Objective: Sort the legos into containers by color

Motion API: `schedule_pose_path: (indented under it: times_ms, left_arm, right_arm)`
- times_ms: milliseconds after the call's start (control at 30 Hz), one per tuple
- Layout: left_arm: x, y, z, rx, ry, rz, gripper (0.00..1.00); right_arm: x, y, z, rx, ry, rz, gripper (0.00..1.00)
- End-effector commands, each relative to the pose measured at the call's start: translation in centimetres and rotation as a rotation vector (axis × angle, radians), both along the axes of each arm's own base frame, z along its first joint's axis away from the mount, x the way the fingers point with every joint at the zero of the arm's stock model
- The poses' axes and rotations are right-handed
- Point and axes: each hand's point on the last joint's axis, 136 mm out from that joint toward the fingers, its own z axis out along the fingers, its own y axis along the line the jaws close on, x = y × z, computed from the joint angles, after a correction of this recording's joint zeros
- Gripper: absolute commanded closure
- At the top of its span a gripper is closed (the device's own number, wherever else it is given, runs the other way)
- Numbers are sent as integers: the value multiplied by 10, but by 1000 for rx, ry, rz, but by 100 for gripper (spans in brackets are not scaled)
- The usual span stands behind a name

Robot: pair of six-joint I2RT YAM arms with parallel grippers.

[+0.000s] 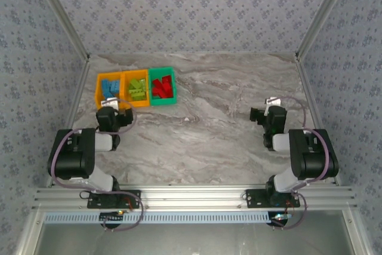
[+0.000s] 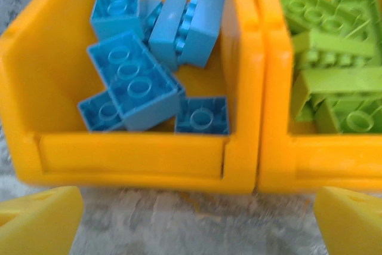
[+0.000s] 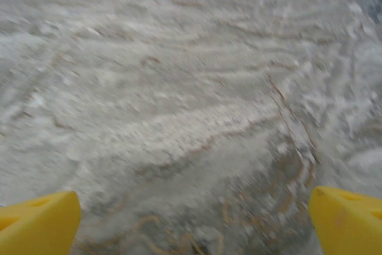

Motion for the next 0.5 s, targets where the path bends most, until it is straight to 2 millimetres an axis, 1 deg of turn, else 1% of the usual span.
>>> schedule_pose_path:
  times_ms: [0,167,267,467]
  left_arm:
    - [12,-6,20,-15,-69,-33,1]
    - [12,-7,20,-15,-68,-35,1]
    - [12,-7,20,-15,-68,-34,1]
    - [12,-6,20,-15,-68,-33,1]
  right_arm:
    - [11,4,17,2,-60,40,0]
    - [11,3,17,3,-62,41,0]
    - [12,10,16,6,-51,80,0]
    - [12,10,16,11,-55,84,0]
